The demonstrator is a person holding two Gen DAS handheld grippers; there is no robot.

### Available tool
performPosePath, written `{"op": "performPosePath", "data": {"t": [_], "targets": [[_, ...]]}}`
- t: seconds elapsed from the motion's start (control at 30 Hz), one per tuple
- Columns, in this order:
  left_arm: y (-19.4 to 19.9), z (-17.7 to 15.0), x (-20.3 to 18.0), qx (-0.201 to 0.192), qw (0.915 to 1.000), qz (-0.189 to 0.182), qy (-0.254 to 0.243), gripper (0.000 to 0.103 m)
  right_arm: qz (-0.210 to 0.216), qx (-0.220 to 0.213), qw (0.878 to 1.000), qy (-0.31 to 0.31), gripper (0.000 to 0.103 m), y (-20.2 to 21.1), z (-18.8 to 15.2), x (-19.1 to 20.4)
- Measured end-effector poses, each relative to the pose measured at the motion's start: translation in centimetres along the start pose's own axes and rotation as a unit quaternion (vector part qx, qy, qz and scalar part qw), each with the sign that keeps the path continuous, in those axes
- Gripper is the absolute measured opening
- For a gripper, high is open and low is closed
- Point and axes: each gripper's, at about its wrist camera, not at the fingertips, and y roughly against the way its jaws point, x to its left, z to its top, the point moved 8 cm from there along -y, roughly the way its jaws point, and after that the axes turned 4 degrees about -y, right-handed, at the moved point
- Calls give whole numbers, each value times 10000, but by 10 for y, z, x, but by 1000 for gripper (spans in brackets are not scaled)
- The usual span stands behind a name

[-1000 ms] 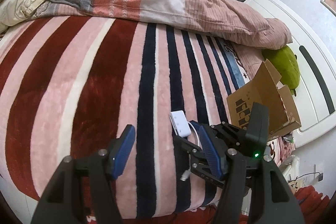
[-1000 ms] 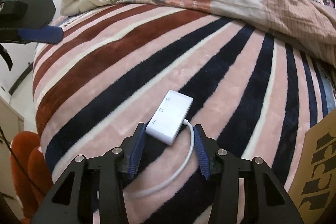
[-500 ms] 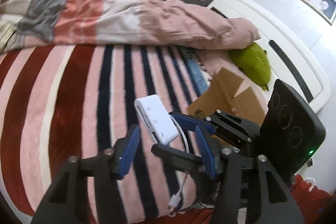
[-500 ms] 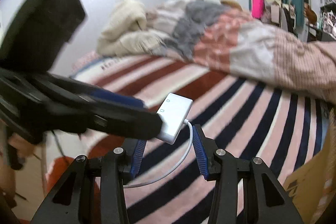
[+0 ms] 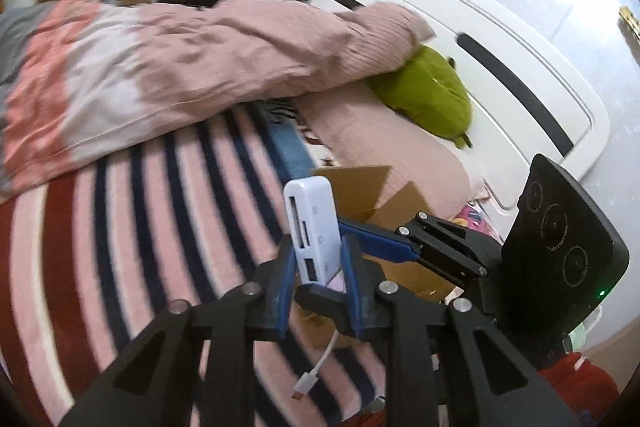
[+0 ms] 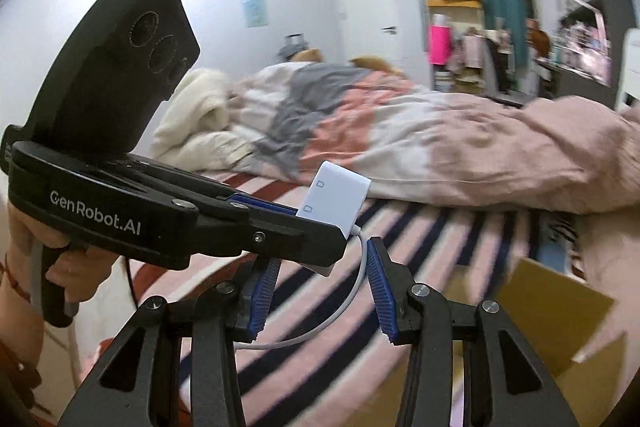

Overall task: Organize rigid objects
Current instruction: 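Carry the USB adapter and cable into the cardboard box and release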

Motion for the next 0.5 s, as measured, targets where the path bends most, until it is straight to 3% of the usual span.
{"op": "performPosePath", "data": {"t": [0.2,0.5], "targets": [[-66,18,-42,459,9978,-391,-287,20,-596,128,9971,-466,39,28,-12,-69],[-126,1,-63,1121,9914,-550,-389,20,-1173,977,9857,-708,40,37,-53,-122]]}}
